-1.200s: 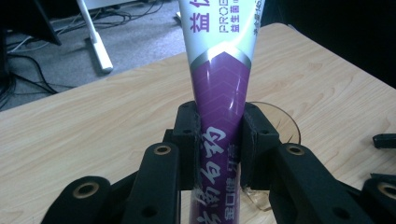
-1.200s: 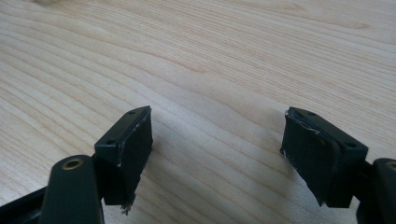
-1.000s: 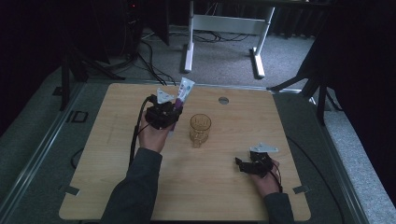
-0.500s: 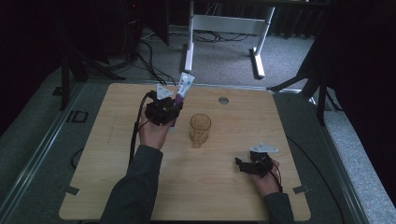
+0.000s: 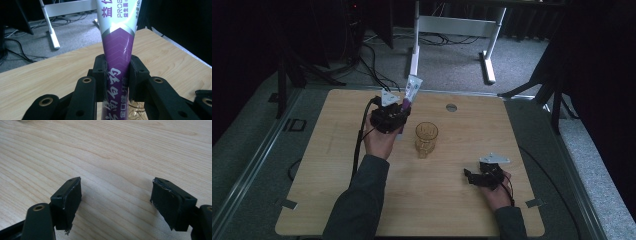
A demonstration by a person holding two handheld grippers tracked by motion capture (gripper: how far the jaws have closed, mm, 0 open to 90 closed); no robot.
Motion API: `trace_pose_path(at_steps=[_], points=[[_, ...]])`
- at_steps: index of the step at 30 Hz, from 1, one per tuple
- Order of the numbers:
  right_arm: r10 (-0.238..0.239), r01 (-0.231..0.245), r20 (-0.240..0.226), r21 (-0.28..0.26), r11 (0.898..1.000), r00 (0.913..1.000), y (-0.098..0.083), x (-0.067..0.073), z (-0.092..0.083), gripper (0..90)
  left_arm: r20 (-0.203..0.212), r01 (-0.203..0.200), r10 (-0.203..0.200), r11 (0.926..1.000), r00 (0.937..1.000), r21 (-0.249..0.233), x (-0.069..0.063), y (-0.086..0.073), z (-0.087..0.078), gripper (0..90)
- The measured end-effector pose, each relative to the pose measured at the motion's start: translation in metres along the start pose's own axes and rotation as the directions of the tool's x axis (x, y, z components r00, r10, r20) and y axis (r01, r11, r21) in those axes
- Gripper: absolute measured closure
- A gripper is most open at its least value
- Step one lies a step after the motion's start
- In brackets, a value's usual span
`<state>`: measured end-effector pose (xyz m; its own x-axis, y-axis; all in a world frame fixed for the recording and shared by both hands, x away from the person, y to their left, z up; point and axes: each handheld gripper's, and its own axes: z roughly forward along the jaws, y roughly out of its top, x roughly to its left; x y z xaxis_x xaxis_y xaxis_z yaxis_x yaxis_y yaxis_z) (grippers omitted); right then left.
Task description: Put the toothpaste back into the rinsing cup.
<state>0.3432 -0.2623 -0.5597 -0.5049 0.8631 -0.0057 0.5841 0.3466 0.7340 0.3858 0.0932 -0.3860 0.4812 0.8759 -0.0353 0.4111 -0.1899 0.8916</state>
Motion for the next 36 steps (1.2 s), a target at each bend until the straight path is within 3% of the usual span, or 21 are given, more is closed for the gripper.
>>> trace_pose_path(at_steps=[19,36], points=[[0.0,0.0,0.0,0.0,1.0,1.0,0.0,0.0,0.0,24.1,0.027,0.04,-0.039,0.9972,0.9989,-0.063,-0.004,0.001,0.004,71.4],[0.001,-0.001,0.0,0.0,1.0,1.0,0.0,0.0,0.0,24.1,0.054,0.054,-0.05,0.995,0.9973,-0.084,-0.011,-0.001,0.014,71.4]])
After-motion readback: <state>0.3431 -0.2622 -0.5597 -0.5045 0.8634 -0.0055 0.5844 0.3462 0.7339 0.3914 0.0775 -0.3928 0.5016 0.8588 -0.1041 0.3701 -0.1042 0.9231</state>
